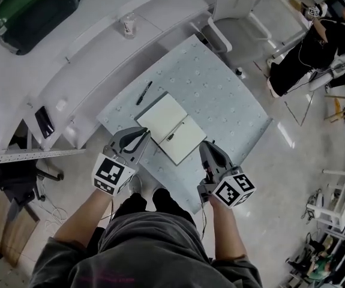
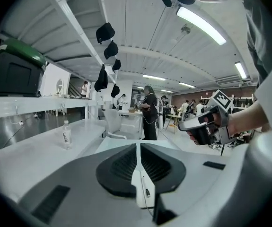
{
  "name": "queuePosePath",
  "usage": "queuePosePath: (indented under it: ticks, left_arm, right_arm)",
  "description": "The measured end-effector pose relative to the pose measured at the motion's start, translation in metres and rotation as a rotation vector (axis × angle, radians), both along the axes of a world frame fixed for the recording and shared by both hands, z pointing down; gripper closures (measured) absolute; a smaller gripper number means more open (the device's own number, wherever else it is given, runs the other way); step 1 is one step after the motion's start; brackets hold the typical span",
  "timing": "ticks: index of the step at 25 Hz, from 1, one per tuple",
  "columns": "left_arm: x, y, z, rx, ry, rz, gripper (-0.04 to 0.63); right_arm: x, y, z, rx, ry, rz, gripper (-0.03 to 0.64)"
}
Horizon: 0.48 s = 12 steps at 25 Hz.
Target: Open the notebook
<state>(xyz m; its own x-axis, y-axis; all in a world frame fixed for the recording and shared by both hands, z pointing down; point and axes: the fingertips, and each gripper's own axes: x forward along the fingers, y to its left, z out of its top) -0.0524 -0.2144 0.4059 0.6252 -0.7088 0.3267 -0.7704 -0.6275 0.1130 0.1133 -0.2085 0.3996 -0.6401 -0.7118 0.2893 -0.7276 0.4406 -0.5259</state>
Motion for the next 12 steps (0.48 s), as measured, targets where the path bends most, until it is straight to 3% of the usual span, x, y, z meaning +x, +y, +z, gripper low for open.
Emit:
queuePosePath:
  ticks: [12]
  left_arm:
    - [-0.009,0.017,-0.045,0.071,0.001,0.001,0.580]
  right_arm:
    - [0.001,0.019,-0.044,0.101,0.043,0.013,0.615]
